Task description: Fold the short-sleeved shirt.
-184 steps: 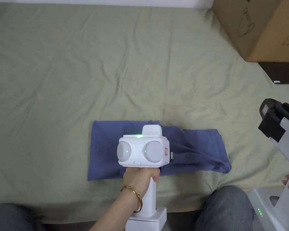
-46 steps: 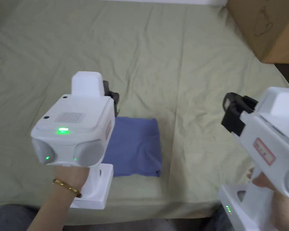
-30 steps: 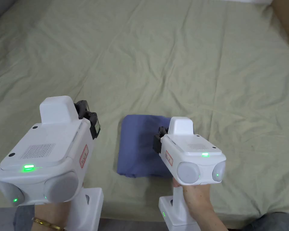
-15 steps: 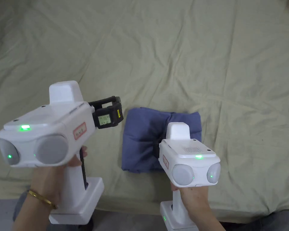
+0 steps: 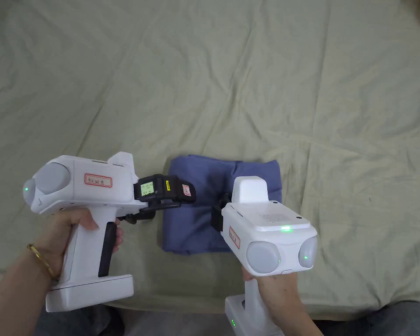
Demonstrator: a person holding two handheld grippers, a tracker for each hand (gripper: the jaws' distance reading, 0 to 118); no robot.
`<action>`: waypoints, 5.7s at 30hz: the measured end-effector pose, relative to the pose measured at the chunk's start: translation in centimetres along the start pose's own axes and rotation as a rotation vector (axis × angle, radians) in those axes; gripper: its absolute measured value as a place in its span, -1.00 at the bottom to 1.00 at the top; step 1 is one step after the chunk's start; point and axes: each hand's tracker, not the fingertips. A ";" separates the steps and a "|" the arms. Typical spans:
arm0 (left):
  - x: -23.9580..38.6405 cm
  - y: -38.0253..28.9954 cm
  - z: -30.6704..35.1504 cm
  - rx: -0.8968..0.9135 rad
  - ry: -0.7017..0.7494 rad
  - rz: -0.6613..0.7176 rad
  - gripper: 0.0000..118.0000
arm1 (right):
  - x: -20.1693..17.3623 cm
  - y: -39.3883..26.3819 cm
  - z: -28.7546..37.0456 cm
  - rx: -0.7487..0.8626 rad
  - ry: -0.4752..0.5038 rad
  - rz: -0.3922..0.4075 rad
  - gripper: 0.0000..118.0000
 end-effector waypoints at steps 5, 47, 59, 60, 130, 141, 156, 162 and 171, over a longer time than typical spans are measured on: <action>0.6 -0.1 -1.1 -0.023 -0.159 0.046 0.56 | 1.4 0.2 0.3 -0.001 0.077 -0.067 -1.00; -17.0 12.9 31.1 0.226 1.208 -0.048 0.81 | 4.9 6.4 16.7 0.341 0.020 -0.048 -1.00; 2.4 11.0 33.4 1.011 0.971 -0.365 -0.26 | 4.0 8.8 19.4 0.439 -0.033 0.024 -1.00; 4.4 10.5 33.0 1.034 0.944 -0.406 -0.47 | 4.3 9.1 20.0 0.457 -0.039 0.033 -1.00; 17.4 -10.4 11.1 1.022 0.647 -0.718 1.00 | 9.7 3.7 25.4 0.608 -0.244 0.046 1.00; 17.7 -10.3 11.6 1.038 0.622 -0.680 1.00 | 9.4 3.7 25.4 0.602 -0.236 0.031 1.00; 17.6 -10.3 11.6 1.039 0.633 -0.686 1.00 | 9.3 3.8 25.9 0.613 -0.226 0.029 1.00; 17.8 -10.3 11.5 1.040 0.632 -0.689 1.00 | 9.3 3.7 25.9 0.612 -0.222 0.031 1.00; 17.7 -10.5 11.2 1.031 0.631 -0.696 1.00 | 9.4 3.6 26.0 0.616 -0.223 0.032 1.00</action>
